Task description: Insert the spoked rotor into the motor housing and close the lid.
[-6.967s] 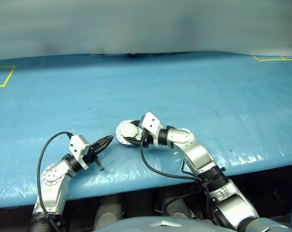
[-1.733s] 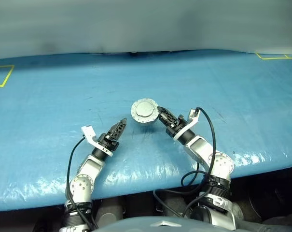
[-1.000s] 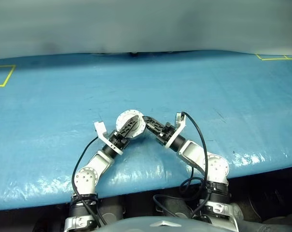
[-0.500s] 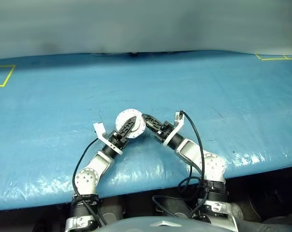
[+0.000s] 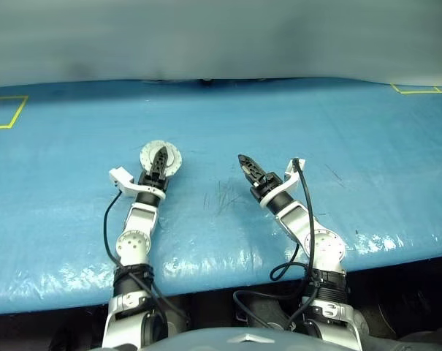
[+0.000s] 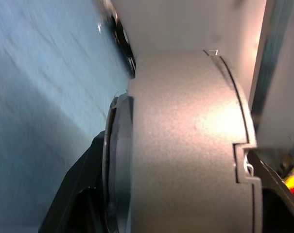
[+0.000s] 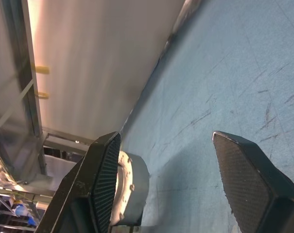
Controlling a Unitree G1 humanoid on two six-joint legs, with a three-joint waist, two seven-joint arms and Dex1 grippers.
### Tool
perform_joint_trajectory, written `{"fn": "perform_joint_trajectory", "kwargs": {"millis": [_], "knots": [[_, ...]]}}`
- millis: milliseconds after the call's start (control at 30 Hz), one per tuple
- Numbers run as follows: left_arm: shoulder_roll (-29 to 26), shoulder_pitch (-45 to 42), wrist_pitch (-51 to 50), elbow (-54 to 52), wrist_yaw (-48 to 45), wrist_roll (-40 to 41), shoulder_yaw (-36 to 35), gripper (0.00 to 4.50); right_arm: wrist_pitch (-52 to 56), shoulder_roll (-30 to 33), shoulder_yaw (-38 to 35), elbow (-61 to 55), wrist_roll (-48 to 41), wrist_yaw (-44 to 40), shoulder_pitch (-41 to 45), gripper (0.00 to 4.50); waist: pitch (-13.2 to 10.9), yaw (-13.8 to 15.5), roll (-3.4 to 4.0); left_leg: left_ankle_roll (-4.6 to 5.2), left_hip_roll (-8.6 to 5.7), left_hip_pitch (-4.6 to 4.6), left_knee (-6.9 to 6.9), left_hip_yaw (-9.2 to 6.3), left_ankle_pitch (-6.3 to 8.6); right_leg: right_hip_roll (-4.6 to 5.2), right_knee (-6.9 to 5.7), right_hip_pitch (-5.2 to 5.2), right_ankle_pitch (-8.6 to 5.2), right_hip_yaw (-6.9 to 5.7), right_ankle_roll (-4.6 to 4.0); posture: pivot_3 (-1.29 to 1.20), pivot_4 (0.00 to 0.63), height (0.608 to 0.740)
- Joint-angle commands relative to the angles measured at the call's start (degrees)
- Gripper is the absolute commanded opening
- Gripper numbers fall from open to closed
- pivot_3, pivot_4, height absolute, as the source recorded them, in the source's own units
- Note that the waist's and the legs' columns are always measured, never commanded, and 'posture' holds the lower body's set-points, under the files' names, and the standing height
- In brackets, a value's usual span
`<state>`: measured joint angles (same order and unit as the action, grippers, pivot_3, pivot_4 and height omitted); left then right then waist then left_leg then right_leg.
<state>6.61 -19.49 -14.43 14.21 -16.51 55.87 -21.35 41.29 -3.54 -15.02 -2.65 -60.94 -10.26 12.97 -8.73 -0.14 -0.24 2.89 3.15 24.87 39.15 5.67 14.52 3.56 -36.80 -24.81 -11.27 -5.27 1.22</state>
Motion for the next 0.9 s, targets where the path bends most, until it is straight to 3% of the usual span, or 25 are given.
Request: {"fn": "perform_joint_trajectory", "kwargs": {"millis": [33, 200, 367, 567, 900], "knots": [[-0.38, -5.09, 4.42, 4.39, 2.83, -2.87, -2.1, 2.61, -0.73, 0.26, -0.18, -3.52, -0.76, -0.89, -0.89, 3.15, 0.0, -0.16, -0.01, 0.04, -0.03, -0.02, 0.0, 0.01, 0.02, 0.02, 0.02, 0.01, 0.01, 0.02, 0.02, 0.0, 0.15, 0.74], [-3.75, -13.4, 9.19, 18.19, 6.8, -8.07, -5.04, 2.61, -1.95, 0.44, -0.72, -4.59, -0.01, -0.18, -2.16, 3.15, -0.07, -0.57, -0.12, 0.07, -0.09, -0.04, 0.0, 0.01, 0.04, 0.04, 0.02, 0.02, 0.02, 0.03, 0.1, 0.0, 0.15, 0.74], [-4.76, -17.24, 13.24, 25.02, 7.62, -10.45, -7.4, 2.61, -2.26, 0.91, -0.54, -5.34, -0.18, -0.01, -2.65, 3.15, -0.07, -0.59, -0.13, 0.06, -0.08, -0.16, 0.01, 0.05, 0.03, 0.05, 0.01, 0.11, -0.06, 0.05, 0.26, 0.0, 0.15, 0.74], [-5.28, -15.87, 16.35, 24.54, 9.53, -14.5, -7.52, 4.32, -2.02, 1.11, -0.14, -4.95, 0.06, -0.07, -2.61, 3.19, -0.04, -0.76, -0.12, 0.04, -0.05, -0.31, 0.01, 0.06, 0.02, 0.05, -0.03, 0.2, -0.06, 0.06, 0.24, 0.0, 0.15, 0.74], [-8.29, -6.88, 21.49, 11.44, 13.78, -20.3, -8.02, 4.41, -2.44, 3.11, 0.61, -4.06, 2.51, -0.04, -1.6, 3.19, -0.03, -1.36, -0.11, -0.02, 0.32, -0.41, -0.02, 0.17, -0.01, -0.05, -0.07, 0.21, 0.07, 0.13, 0.0, 0.0, 0.15, 0.74]]}}
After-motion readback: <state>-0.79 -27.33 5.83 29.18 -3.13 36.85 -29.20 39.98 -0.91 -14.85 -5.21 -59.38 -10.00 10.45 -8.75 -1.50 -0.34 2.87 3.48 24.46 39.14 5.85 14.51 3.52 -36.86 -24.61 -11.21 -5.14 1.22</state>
